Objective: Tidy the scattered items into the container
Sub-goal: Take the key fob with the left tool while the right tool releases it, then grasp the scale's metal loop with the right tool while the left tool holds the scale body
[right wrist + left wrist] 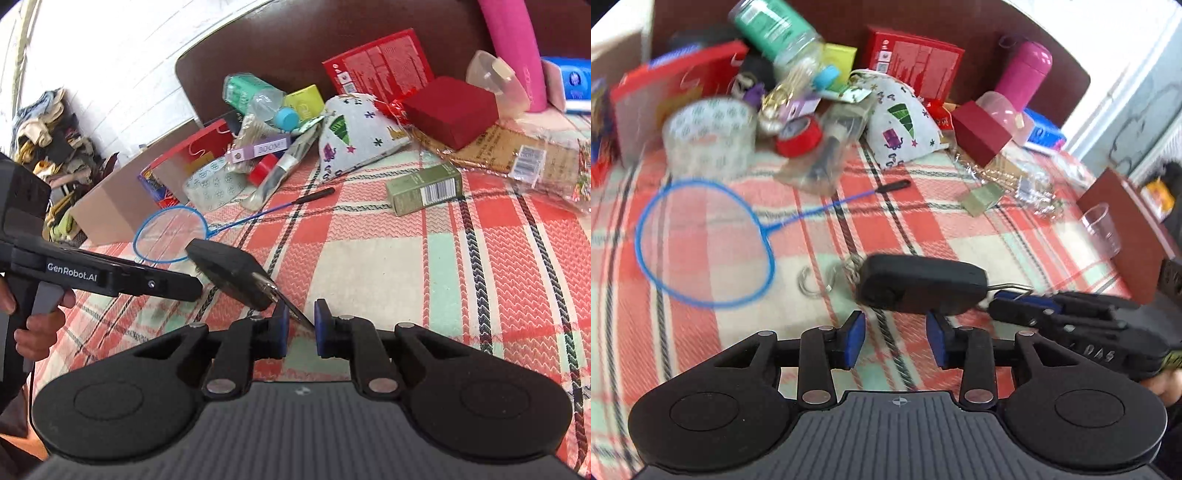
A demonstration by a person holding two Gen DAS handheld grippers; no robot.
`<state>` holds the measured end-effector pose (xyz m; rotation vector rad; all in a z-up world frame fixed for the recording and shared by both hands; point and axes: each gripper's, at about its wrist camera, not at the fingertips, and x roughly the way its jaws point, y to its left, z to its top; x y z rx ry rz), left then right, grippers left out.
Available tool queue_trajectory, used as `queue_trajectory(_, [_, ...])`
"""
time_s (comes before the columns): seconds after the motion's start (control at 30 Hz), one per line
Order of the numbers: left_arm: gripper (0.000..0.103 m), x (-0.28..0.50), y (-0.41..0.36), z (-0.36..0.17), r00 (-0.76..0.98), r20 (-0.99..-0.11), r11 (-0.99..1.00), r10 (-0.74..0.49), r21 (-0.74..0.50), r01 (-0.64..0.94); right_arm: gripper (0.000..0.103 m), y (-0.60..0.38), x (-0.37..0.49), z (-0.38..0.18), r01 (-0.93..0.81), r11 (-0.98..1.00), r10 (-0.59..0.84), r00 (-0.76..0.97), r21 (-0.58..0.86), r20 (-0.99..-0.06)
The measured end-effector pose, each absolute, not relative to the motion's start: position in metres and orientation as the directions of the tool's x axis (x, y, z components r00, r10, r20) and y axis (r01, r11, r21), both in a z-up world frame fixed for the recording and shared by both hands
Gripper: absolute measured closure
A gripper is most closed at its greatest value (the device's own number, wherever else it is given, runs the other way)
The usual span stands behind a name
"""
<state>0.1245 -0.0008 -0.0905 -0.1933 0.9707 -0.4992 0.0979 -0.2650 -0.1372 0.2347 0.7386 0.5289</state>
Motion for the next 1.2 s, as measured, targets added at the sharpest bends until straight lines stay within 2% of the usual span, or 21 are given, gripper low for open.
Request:
queue_trajectory(0.13, [0.042, 0.117, 0.003, -0.081, 0.497, -0.706, 0.863, -0.504, -0.4, 0.307, 0.083, -0.262, 0.093, -0.135, -0.403, 0.851, 0.525, 0.616, 0.337, -0.587])
queue_trajectory(0.23, [0.042, 0.123, 0.0, -0.076, 0.526, -0.707, 0.882, -0.472, -0.372, 0.29, 0.083, -0.259, 0.096, -0.134, -0.415, 0.852, 0.521, 0.619, 0.319, -0.588])
queue_trajectory(0.3, [0.041, 0.128, 0.002, -0.074, 0.523, -0.697, 0.871, -0.491, -0.413, 0.266, 0.083, -0.257, 0.096, -0.132, -0.423, 0.851, 0.522, 0.624, 0.31, -0.582])
queue_trajectory(0.4, [0.032, 0.133, 0.0, -0.072, 0.519, -0.692, 0.864, -0.502, -0.431, 0.26, 0.083, -0.256, 0.095, -0.13, -0.427, 0.851, 0.522, 0.63, 0.305, -0.575])
queue_trajectory(0.8, [0.033, 0.132, -0.015, -0.075, 0.489, -0.734, 0.88, -0.47, -0.348, 0.324, 0.082, -0.257, 0.088, -0.132, -0.407, 0.872, 0.485, 0.636, 0.273, -0.601])
queue_trajectory(0.93, [0.033, 0.116, -0.006, -0.09, 0.436, -0.754, 0.87, -0.491, -0.397, 0.293, 0.073, -0.253, 0.077, -0.133, -0.433, 0.87, 0.478, 0.62, 0.236, -0.622])
queue_trajectory(1.03, [0.033, 0.11, 0.005, -0.095, 0.436, -0.739, 0.858, -0.513, -0.447, 0.252, 0.056, -0.252, 0.065, -0.132, -0.463, 0.859, 0.486, 0.607, 0.218, -0.628])
queue_trajectory(1.07, [0.033, 0.11, 0.009, -0.096, 0.434, -0.728, 0.846, -0.532, -0.477, 0.238, 0.05, -0.253, 0.061, -0.132, -0.466, 0.854, 0.497, 0.601, 0.23, -0.627])
queue_trajectory(1.1, [0.033, 0.11, 0.012, -0.097, 0.432, -0.716, 0.834, -0.548, -0.502, 0.228, 0.047, -0.255, 0.058, -0.131, -0.465, 0.848, 0.512, 0.591, 0.255, -0.623])
queue_trajectory(1.2, [0.033, 0.114, 0.012, -0.098, 0.444, -0.709, 0.834, -0.548, -0.506, 0.22, 0.046, -0.263, 0.057, -0.131, -0.437, 0.815, 0.578, 0.562, 0.38, -0.592])
